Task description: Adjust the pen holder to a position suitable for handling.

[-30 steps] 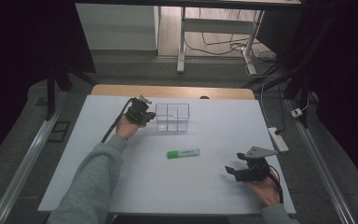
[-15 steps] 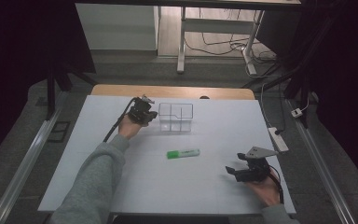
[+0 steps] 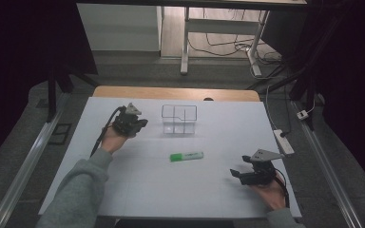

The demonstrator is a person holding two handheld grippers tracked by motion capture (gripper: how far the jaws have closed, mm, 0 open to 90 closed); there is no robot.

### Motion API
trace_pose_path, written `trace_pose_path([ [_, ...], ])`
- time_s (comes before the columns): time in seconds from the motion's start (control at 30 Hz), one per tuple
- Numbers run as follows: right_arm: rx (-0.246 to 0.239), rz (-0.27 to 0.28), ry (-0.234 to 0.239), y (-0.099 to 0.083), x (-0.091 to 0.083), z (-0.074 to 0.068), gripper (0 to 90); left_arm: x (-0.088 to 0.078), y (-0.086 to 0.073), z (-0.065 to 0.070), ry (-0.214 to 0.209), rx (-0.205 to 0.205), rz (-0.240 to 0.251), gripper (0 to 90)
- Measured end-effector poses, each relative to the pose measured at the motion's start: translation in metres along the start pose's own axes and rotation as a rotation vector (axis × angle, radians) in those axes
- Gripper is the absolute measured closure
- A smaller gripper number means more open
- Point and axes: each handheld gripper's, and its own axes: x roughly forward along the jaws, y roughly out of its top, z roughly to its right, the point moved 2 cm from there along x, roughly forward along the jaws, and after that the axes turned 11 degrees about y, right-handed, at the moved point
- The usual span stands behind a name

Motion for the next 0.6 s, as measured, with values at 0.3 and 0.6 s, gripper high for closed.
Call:
trace_pose_path([
  [0.3, -0.002, 0.002, 0.001, 0.0, 0.0, 0.0, 21.4, -0.035, -0.04, 0.013, -0.051, -0.028, 0.032, 60.9],
  [0.6, -0.009, 0.011, 0.0, 0.001, -0.001, -0.002, 21.3, -0.049, -0.068, 0.021, -0.069, -0.01, 0.03, 41.8],
])
